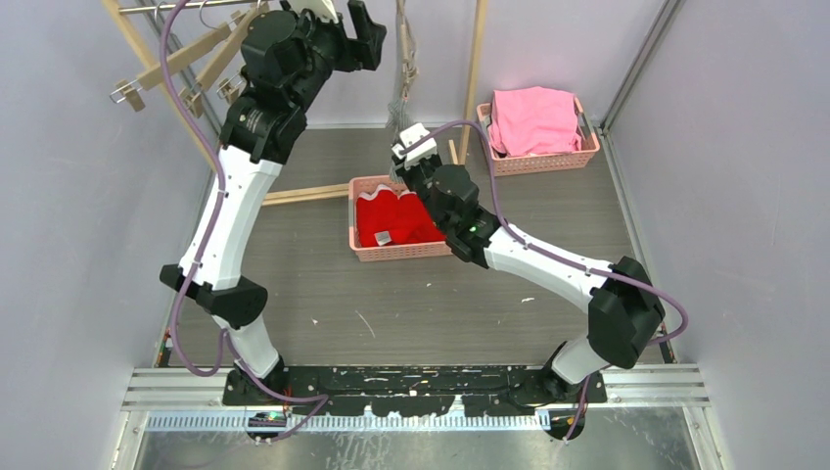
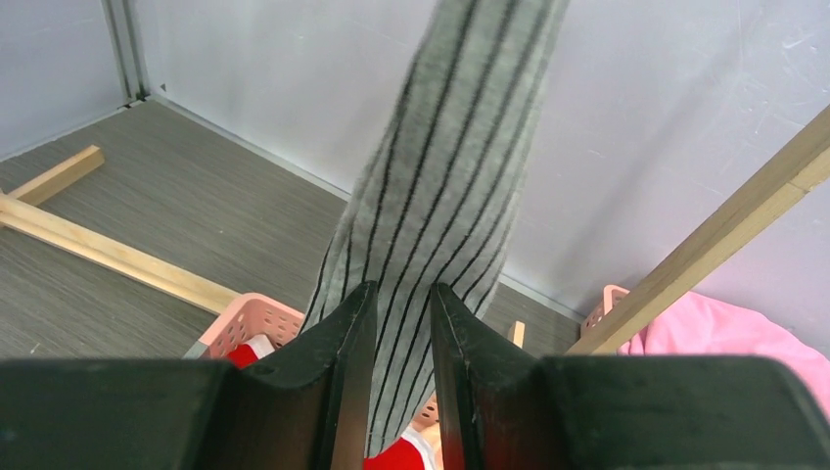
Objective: Remove the underwear clipped to the hanger
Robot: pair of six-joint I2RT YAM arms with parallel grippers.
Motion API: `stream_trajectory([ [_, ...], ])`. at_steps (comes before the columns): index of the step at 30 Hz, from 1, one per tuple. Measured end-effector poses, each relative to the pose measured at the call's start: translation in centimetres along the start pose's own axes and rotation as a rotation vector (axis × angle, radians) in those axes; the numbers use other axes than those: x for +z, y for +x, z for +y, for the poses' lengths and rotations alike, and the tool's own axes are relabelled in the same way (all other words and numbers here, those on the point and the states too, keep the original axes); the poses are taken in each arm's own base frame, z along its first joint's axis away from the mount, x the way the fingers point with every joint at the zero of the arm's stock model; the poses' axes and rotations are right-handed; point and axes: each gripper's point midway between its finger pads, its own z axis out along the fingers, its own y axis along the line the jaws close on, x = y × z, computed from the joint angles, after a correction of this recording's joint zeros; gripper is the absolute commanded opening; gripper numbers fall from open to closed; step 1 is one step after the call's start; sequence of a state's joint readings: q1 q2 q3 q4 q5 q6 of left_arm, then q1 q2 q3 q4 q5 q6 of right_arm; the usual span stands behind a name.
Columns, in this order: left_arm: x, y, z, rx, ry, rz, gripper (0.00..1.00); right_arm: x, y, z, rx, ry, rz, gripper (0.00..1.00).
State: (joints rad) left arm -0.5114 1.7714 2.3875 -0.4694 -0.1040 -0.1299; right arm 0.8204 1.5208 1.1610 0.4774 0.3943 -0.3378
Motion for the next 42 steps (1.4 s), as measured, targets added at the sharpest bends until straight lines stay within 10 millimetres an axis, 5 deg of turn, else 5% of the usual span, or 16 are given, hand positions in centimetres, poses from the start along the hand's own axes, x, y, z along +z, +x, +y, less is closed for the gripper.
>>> stream_trajectory([
  [8,1.5,-0.7,-0.3,0.084,0.025,-0.014,0.76,0.0,0.0,0.0,-0.001,0.005,0.002,0.32],
  [18,2.5,2.3,0.0,0.153,0.033,0.062,0.79,-0.3,1.2,-0.1,-0.023,0.016,0.028,0.32],
  [33,2.7,2.2,-0.3,0.155,0.051,0.054,0.76,-0.5,2.1,-0.2,-0.047,0.020,0.045,0.32],
  [42,3.8,4.2,-0.1,0.192,0.053,0.093,0.72,-0.9,3.5,0.1,-0.056,0.014,0.064,0.33],
])
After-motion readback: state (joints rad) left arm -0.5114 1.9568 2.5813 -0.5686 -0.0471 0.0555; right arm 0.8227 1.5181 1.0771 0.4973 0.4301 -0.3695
